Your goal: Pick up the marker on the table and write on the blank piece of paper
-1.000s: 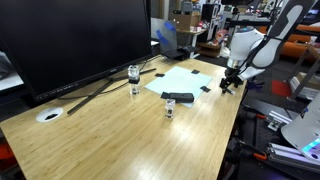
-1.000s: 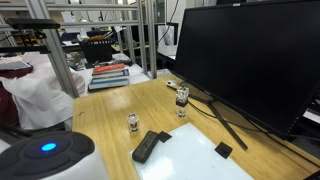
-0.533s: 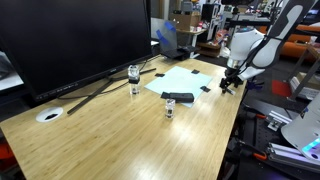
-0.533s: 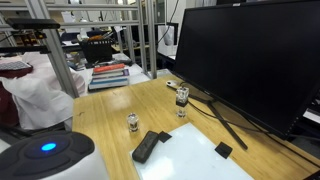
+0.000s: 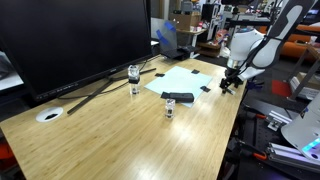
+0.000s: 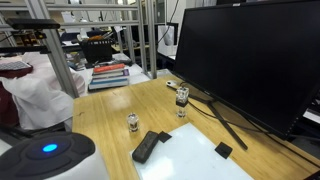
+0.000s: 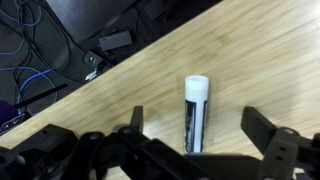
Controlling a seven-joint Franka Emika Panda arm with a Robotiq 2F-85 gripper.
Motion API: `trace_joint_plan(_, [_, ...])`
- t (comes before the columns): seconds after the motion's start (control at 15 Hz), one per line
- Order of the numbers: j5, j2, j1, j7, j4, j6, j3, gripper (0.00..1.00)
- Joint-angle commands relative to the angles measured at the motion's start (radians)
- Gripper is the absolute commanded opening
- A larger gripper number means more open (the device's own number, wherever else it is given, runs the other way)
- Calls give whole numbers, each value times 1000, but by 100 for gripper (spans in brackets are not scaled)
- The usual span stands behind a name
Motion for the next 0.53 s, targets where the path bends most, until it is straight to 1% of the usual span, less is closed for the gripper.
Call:
trace_joint_plan(0.0, [-4, 10, 5, 21, 14, -11, -6, 100])
trace_joint_plan(0.27, [12, 13, -2, 11, 17, -17, 3, 100])
trace_joint_plan(0.33, [62, 15, 69, -26, 12, -9, -60, 90])
trace_joint_plan(0.4, [77, 16, 75, -32, 12, -8, -68, 74])
trace_joint_plan(0.47, [102, 15, 91, -44, 11, -5, -80, 66])
